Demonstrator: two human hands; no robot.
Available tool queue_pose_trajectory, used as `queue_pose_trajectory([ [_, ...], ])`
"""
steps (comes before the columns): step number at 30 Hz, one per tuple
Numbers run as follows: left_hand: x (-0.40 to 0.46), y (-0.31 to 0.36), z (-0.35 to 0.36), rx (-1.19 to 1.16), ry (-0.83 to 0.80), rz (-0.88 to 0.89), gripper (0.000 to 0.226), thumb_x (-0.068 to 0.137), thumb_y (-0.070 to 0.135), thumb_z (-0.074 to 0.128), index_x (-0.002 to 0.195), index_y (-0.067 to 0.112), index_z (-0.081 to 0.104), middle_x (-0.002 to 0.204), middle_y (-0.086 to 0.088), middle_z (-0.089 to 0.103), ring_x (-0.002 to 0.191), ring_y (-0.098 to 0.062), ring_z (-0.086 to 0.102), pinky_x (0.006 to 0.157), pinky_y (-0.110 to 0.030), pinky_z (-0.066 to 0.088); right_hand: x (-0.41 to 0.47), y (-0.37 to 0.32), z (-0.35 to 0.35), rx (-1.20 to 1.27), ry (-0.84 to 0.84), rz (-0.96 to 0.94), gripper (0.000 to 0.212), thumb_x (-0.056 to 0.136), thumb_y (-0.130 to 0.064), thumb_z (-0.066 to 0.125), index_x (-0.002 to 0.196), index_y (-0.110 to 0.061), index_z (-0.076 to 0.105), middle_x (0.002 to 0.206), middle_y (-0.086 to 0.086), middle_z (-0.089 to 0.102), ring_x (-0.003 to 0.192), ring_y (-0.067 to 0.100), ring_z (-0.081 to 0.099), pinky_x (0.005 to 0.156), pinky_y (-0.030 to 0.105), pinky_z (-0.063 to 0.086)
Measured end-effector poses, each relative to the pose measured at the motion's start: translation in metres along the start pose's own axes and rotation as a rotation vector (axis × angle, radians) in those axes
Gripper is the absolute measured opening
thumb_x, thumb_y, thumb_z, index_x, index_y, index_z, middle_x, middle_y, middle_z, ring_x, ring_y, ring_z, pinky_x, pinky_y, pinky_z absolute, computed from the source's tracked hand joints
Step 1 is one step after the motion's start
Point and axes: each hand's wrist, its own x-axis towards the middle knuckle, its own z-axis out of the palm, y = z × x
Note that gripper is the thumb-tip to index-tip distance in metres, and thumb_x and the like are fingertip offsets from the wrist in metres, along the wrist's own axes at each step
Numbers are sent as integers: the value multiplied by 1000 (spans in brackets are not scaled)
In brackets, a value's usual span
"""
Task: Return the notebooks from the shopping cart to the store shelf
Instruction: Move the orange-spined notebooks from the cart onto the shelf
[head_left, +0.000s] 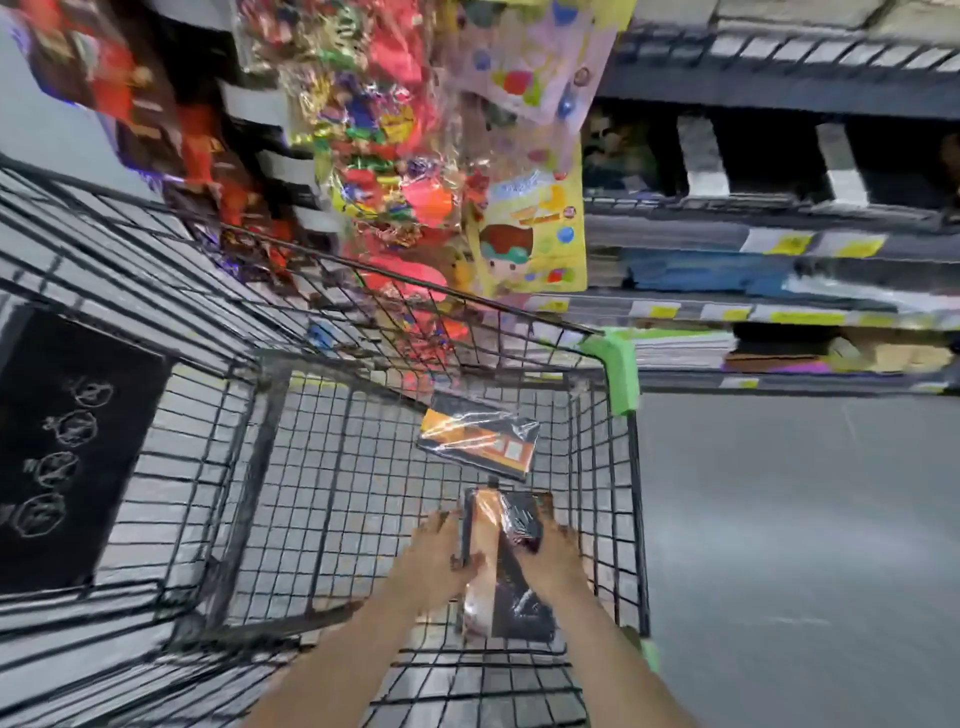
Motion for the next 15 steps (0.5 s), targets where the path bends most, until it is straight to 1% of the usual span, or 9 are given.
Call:
queue_pose_trajectory([
  [2,16,0,20,-72,-147,-28,78,86,37,60,146,17,15,131,-8,49,112,-21,53,93,-32,48,12,6,11,-45,-22,31,71,90,-39,52,147,-29,10,152,15,20,138,33,28,111,43,27],
  [3,20,3,28,-85,-215,-52,85,84,30,63,147,20,7,128,-10,51,103,-20,56,83,-27,50,16,7,14,-52,-29,50,70,91,-39,52,146,-28,11,150,15,22,137,33,30,110,42,29],
  [4,25,4,36,-86,-259,-69,95,82,26,66,147,23,-3,130,-14,49,102,-21,57,80,-26,51,20,8,15,-42,-19,57,69,91,-37,52,146,-28,12,148,16,25,135,33,33,109,41,31],
  [6,28,5,43,-99,-284,-78,116,76,22,72,142,36,-24,140,-20,37,114,-27,54,89,-32,50,23,7,15,-13,7,61,66,90,-30,54,145,-26,18,143,17,32,130,33,38,107,41,35],
  [7,28,3,44,-135,-267,-68,120,75,19,72,139,41,-28,142,-20,35,116,-27,53,92,-32,49,22,6,15,-3,15,54,65,89,-27,56,144,-26,20,140,17,35,129,32,40,106,40,36],
  [9,24,-1,37,-296,-223,-75,112,80,12,68,144,37,-20,135,-14,46,109,-20,57,88,-29,51,19,3,13,20,23,35,66,88,-22,57,144,-27,22,137,14,37,127,30,40,105,38,37],
  [11,17,-4,21,-510,-131,-89,98,84,11,65,147,36,-6,125,-9,57,104,-19,60,90,-32,51,13,-4,4,49,39,-12,64,89,-18,56,144,-26,24,135,13,39,125,28,42,105,36,37],
  [13,10,-7,2,-580,-2,-65,85,86,12,63,144,41,7,120,-7,62,103,-18,62,92,-35,50,10,-13,-7,134,53,-77,60,89,-14,55,142,-25,29,131,11,42,123,26,46,106,36,38],
  [15,3,-9,-17,-628,97,-21,74,89,10,59,138,45,15,108,-5,69,92,-15,66,84,-31,54,7,-25,-18,252,53,-155,58,89,-9,54,140,-25,33,128,6,44,121,21,47,107,34,38],
])
